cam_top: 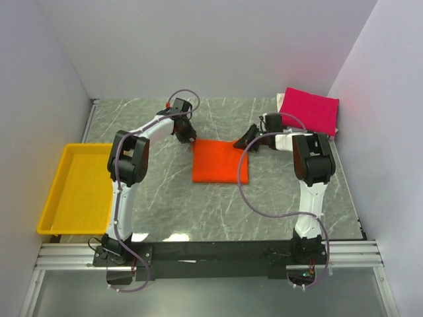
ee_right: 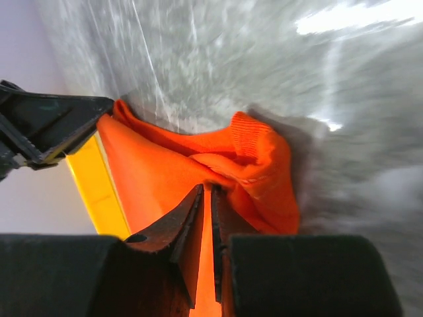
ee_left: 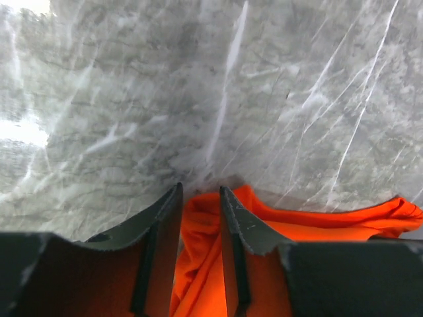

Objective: Fold and stack the t-shirts
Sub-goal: Fold the tshirt

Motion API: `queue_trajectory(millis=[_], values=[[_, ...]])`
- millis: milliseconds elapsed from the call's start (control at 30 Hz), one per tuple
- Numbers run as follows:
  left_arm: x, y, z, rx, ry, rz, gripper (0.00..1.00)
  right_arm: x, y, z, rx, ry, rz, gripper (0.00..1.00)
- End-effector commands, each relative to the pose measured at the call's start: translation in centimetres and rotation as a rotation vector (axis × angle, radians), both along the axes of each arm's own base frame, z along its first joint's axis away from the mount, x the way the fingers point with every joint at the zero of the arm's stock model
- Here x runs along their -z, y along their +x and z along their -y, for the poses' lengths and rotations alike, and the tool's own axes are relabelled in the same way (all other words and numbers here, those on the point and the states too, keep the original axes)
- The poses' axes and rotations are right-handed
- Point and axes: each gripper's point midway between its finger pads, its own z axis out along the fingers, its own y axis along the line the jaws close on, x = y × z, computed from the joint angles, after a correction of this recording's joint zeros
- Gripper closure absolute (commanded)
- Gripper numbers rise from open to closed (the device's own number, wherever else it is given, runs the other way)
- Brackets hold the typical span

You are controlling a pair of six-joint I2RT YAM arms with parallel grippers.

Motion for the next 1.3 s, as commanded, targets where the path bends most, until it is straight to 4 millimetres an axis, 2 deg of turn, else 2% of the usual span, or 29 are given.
queue_trajectory(millis=[0,133,167,300,333,400,433,467,500,533,567,600,700,733,800,833,933,1033,1133,1167,1267], values=[[1.1,0.0,0.2,-0.003,0.009,-0.015,0.65,0.0,0.8,2.1,0.055,0.056,0.003,0.83],[-0.1,1.1,-0.8,-0.025,0.002,0.008,0.64,-2.3,1.0,2.2,0.034,0.163,0.03,0.82],[-1.1,1.4,-0.7,-0.016,-0.017,0.025,0.63,-2.9,1.0,2.1,0.024,0.179,0.033,0.81],[-5.3,2.8,-1.4,-0.008,-0.025,0.108,0.42,-4.9,1.1,2.7,0.041,0.133,0.077,0.79],[-6.9,2.9,-1.7,-0.011,-0.028,0.134,0.4,-6.1,0.9,3.1,0.055,0.112,0.091,0.78],[-8.4,2.9,-2.5,-0.025,0.001,0.159,0.37,-6.1,0.7,4.4,0.092,0.041,0.104,0.72],[-10.1,2.8,-3.1,-0.044,0.015,0.188,0.37,-7.4,0.3,5.1,0.107,0.023,0.123,0.65],[-10.6,2.4,-3.2,-0.045,0.02,0.191,0.37,-7.7,0.1,5.6,0.122,0.006,0.132,0.64],[-10.6,1.7,-3.2,-0.042,0.023,0.181,0.37,-7.0,-0.6,6.2,0.135,-0.029,0.13,0.54],[-12.1,0.9,-2.6,-0.033,0.013,0.207,0.37,-7.7,-1.1,6.7,0.146,-0.052,0.138,0.5],[-11.6,-0.1,-2.3,-0.015,0.021,0.196,0.38,-7.2,-1.7,6.9,0.147,-0.073,0.13,0.42],[-11.9,-0.7,-1.8,-0.001,0.022,0.202,0.38,-7.1,-2.0,7.2,0.138,-0.092,0.139,0.4],[-12.6,-3.7,1.0,0.09,0.009,0.203,0.41,-6.0,-3.9,7.3,0.131,-0.117,0.112,0.33],[-13.0,-5.2,3.0,0.144,0.003,0.206,0.42,-6.3,-4.1,7.4,0.134,-0.117,0.132,0.32],[-12.7,-7.5,5.5,0.226,-0.021,0.187,0.46,-5.1,-5.4,7.4,0.137,-0.117,0.112,0.32],[-12.9,-9.1,7.9,0.286,-0.039,0.197,0.47,-5.0,-5.5,7.3,0.135,-0.116,0.126,0.32],[-11.6,-12.8,12.0,0.404,-0.07,0.159,0.48,-3.1,-6.4,7.0,0.132,-0.132,0.103,0.32],[-9.8,-15.0,14.1,0.457,-0.096,0.106,0.51,-1.7,-7.1,5.9,0.116,-0.116,0.08,0.32],[-7.0,-16.6,14.6,0.462,-0.089,0.053,0.52,-0.5,-7.6,5.1,0.119,-0.13,0.057,0.32],[-5.7,-17.2,14.4,0.454,-0.077,0.023,0.52,-0.2,-7.8,5.0,0.124,-0.138,0.048,0.32],[-3.5,-17.7,13.6,0.436,-0.049,-0.017,0.52,0.6,-8.0,4.6,0.142,-0.167,0.028,0.32]])
